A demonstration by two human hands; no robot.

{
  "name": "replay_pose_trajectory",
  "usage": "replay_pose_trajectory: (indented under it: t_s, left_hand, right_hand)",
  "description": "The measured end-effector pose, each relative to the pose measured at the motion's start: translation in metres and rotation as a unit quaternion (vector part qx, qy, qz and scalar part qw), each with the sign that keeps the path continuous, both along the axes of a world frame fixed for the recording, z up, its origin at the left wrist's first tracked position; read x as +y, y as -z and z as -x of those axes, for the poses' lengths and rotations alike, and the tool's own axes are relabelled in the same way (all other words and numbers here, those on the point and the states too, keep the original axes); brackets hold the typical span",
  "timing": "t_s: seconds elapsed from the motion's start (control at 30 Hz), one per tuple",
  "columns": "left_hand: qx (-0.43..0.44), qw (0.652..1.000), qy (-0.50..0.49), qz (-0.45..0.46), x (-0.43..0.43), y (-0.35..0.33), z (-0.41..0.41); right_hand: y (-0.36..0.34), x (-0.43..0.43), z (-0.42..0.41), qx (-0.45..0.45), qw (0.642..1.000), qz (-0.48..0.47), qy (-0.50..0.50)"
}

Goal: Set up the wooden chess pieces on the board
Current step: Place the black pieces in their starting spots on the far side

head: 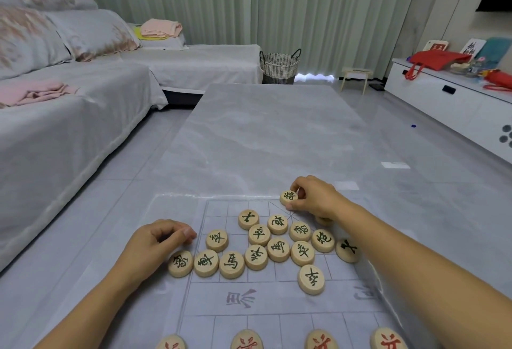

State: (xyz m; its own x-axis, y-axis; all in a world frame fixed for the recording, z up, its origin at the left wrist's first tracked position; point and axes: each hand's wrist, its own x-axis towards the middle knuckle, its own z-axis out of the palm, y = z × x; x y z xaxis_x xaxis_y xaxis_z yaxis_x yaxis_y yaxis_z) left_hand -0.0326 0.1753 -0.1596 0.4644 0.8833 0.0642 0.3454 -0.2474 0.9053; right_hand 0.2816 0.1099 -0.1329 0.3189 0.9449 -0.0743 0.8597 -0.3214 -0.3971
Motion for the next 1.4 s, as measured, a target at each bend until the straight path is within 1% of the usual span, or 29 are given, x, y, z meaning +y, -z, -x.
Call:
replay_pose_trajectory:
  t_s: [0.37, 0.47, 0.57, 0.7, 0.77, 0.9, 0.97, 1.03, 1.1, 1.17, 1.23, 1.3, 1.4]
  left_hand:
    - [-0.001, 1.000, 0.004, 0.004, 0.000, -0.002, 0.000]
    - [0.001, 1.000, 0.006, 0.005, 0.000, -0.002, 0.001]
    - [-0.004, 1.000, 0.009, 0.003, 0.001, -0.002, 0.001]
    - [0.000, 1.000, 0.001, 0.001, 0.001, -0.001, 0.000]
    - [0.015, 1.000, 0.006, -0.004, 0.001, 0.000, 0.000]
    - [0.052, 0.998, 0.038, -0.005, 0.001, -0.012, -0.008]
    - [0.098, 0.993, 0.043, -0.053, 0.005, -0.021, -0.023]
    - [0.143, 0.982, 0.059, -0.105, 0.008, -0.025, -0.044]
    - [0.191, 0.969, 0.088, -0.132, 0.008, -0.025, -0.065]
    - [0.234, 0.952, 0.134, -0.143, 0.010, -0.025, -0.083]
    - [0.268, 0.935, 0.176, -0.150, 0.012, -0.027, -0.095]
    - [0.279, 0.929, 0.191, -0.150, 0.014, -0.027, -0.103]
    - [0.234, 0.947, 0.183, -0.124, 0.016, -0.020, -0.107]
  right_hand:
    - [0.000, -0.001, -0.005, 0.013, 1.000, 0.008, 0.000]
    - [-0.011, -0.015, -0.016, 0.039, 0.999, -0.030, 0.021]
    - [-0.022, -0.049, -0.032, 0.081, 0.994, -0.061, 0.034]
    - [-0.021, -0.107, -0.034, 0.155, 0.988, 0.007, 0.025]
    - [-0.015, -0.127, -0.027, 0.172, 0.984, 0.039, 0.016]
    - [-0.004, -0.139, -0.017, 0.148, 0.988, 0.029, 0.019]
    - [-0.003, -0.138, -0.012, 0.123, 0.992, 0.015, 0.037]
    - [-0.001, -0.138, -0.007, 0.083, 0.996, 0.003, 0.036]
    - [-0.004, -0.140, -0.007, 0.044, 0.999, 0.010, 0.028]
    - [-0.009, -0.137, -0.017, 0.032, 0.999, 0.000, 0.038]
    - [-0.016, -0.125, -0.033, 0.039, 0.997, -0.039, 0.056]
    - [-0.023, -0.103, -0.046, 0.038, 0.995, -0.072, 0.055]
    - [-0.025, -0.060, -0.053, 0.028, 0.996, -0.083, 0.015]
